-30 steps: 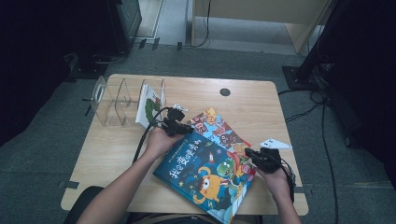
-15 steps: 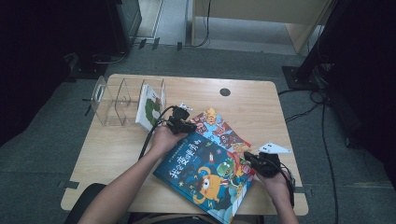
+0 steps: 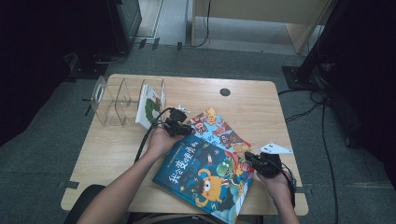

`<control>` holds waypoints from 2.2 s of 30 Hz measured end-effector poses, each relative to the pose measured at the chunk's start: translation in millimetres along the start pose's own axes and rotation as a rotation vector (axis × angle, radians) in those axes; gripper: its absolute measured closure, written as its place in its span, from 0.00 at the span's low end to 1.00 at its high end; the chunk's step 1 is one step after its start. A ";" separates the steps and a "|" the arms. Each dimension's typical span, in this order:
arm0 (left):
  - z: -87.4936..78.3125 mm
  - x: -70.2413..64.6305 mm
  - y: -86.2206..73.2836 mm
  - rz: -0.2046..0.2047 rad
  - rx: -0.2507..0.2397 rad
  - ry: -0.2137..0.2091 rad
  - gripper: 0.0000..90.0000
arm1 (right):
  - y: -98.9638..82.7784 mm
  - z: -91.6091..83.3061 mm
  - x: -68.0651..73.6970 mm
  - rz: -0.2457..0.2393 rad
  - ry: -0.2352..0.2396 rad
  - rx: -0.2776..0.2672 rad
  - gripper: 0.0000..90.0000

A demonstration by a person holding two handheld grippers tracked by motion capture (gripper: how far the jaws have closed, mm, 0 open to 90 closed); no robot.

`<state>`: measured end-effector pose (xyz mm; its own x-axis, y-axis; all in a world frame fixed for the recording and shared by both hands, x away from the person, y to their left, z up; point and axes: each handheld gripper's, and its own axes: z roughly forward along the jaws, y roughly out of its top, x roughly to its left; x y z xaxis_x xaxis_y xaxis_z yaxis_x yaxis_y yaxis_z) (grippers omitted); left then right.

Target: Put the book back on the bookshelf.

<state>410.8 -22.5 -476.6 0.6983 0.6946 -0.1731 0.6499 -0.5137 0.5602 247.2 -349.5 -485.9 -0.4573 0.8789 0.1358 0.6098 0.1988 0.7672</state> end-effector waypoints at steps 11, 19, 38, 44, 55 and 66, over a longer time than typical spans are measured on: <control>-3.3 0.6 -3.5 -0.012 0.011 -0.012 0.89 | -13.1 -15.7 -6.2 0.010 -0.061 0.004 1.00; -3.9 0.8 -3.8 -0.015 0.014 -0.015 0.88 | -22.3 -17.3 -14.1 0.027 -0.089 0.017 1.00; -31.1 -6.0 -6.9 -0.033 0.003 -0.050 0.80 | -23.8 -14.8 -16.0 0.088 -0.081 0.079 1.00; -43.6 -3.6 -19.1 -0.059 0.006 -0.055 0.75 | -17.5 -7.1 -15.3 0.076 -0.068 0.082 1.00; -65.3 4.6 -47.3 -0.125 0.016 -0.058 0.71 | -5.2 7.4 -14.1 0.046 -0.049 0.088 1.00; -78.9 5.9 -74.2 -0.166 0.009 -0.049 0.66 | -1.6 10.5 -14.2 0.027 -0.041 0.092 1.00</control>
<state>343.0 59.4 -455.2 0.5947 0.7451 -0.3019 0.7600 -0.3986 0.5134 259.5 -357.7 -495.6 -0.4137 0.9013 0.1284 0.6797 0.2119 0.7022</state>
